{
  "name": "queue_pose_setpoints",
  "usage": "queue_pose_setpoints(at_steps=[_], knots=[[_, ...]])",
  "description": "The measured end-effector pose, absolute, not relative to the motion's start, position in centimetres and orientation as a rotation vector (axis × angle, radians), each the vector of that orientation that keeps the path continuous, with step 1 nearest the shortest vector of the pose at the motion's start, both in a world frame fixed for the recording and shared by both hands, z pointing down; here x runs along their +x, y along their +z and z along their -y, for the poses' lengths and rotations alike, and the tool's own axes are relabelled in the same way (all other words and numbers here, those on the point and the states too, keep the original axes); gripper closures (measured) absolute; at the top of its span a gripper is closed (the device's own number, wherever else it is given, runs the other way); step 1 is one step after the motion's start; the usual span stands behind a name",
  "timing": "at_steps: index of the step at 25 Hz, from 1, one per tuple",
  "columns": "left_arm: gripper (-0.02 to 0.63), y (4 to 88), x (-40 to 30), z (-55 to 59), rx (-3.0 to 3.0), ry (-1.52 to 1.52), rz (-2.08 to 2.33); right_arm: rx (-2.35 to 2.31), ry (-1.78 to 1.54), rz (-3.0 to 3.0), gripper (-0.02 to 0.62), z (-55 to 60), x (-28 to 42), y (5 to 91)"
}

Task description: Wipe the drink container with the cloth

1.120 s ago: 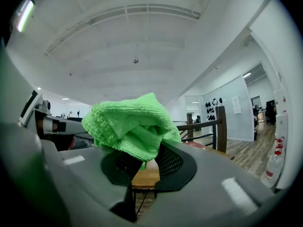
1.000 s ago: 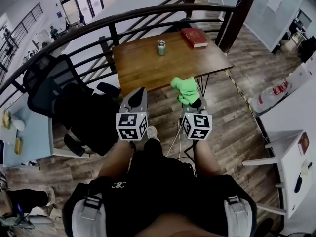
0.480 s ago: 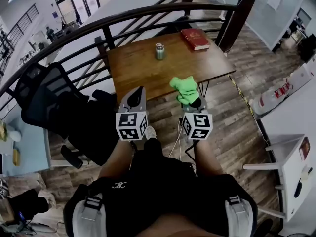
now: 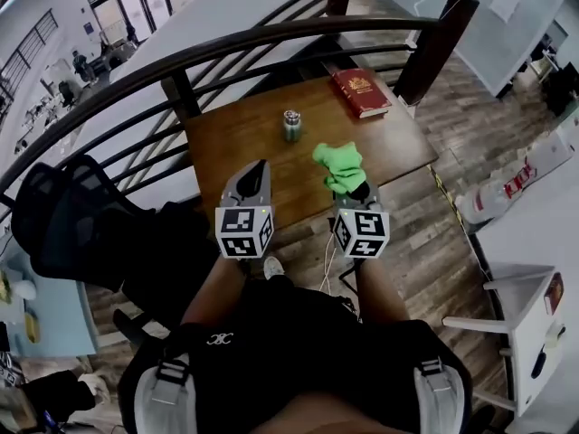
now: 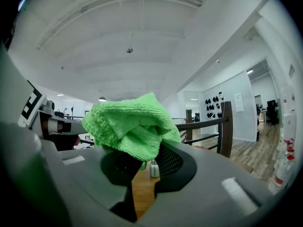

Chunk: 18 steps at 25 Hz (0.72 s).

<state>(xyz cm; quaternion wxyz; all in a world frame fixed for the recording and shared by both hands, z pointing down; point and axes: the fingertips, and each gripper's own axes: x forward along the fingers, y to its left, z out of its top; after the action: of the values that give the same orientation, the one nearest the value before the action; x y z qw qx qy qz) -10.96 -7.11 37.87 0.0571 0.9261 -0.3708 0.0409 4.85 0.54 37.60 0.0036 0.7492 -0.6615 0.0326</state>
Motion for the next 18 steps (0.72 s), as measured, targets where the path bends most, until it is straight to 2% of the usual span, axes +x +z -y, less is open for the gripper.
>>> queue_pose_setpoints(at_steps=[10, 18], knots=[[0.554, 41.1, -7.0, 19.6, 2.794, 0.200, 1.081, 2.316, 0.179, 2.066, 0.535, 13.4, 8.7, 41.3], [0.555, 43.5, -4.5, 21.6, 2.865, 0.354, 1.141, 2.136, 0.261, 2.131, 0.535, 17.4, 11.0, 43.5]])
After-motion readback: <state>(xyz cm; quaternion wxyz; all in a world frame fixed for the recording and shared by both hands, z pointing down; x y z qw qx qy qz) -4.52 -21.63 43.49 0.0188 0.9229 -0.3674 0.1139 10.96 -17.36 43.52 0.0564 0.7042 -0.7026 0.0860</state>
